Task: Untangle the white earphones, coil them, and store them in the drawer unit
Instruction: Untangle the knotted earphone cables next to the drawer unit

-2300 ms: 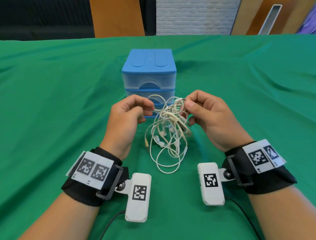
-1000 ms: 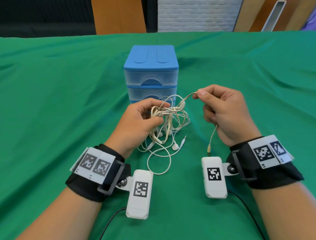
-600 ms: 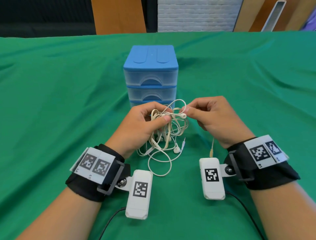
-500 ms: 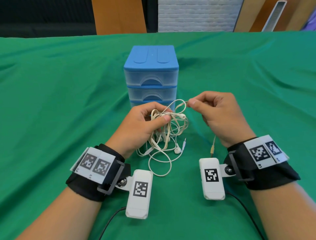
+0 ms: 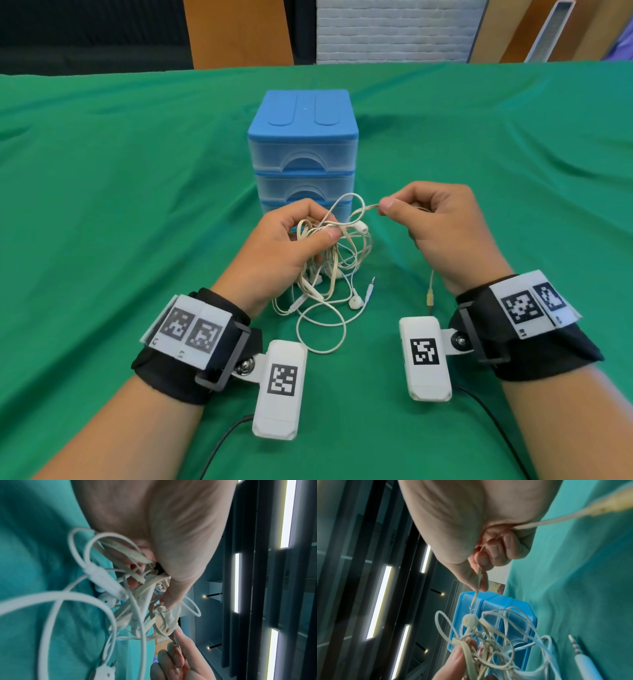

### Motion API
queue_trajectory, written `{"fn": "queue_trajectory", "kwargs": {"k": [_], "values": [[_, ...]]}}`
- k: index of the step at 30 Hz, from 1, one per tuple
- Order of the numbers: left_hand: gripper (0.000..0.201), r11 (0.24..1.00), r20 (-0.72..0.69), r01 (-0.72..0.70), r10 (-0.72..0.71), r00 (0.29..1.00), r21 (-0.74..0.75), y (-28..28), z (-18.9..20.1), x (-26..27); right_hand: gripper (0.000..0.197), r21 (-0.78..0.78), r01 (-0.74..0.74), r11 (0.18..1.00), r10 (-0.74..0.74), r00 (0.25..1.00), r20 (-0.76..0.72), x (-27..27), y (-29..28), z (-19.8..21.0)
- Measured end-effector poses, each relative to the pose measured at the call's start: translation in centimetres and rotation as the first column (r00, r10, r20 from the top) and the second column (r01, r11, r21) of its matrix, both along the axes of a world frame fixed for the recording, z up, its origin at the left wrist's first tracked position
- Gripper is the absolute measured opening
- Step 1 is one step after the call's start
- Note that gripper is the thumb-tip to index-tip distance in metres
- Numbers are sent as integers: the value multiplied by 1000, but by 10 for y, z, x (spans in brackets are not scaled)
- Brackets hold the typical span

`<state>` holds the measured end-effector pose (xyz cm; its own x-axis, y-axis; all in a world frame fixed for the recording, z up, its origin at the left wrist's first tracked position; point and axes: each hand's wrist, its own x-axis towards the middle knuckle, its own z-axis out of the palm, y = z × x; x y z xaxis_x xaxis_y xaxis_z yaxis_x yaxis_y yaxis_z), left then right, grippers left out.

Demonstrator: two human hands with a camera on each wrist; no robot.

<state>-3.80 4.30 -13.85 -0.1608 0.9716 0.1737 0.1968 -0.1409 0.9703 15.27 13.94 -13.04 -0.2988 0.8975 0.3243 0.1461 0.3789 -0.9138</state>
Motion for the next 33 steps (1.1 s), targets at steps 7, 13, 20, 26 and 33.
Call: {"fn": "queue_trajectory", "kwargs": {"k": [7,13,20,26,33], "values": [[11,999,27,4,-3,1000,-47,1,1,1,23,73,-83,994,78,995,70,-2,-4,1],[11,995,117,23,-13,993,-93,0,1,3,8,128,-255,958,254,967,24,-1,-10,12],[15,991,203,18,8,979,-129,-1,5,5,17,131,-237,963,215,963,164,-4,-7,2],[17,993,211,2,23,977,-117,-3,8,6,10,123,-290,949,277,954,114,-9,-16,8],[12,994,178,15,4,984,-106,-3,8,8,10,84,-174,981,147,955,259,-11,-12,1]]}}
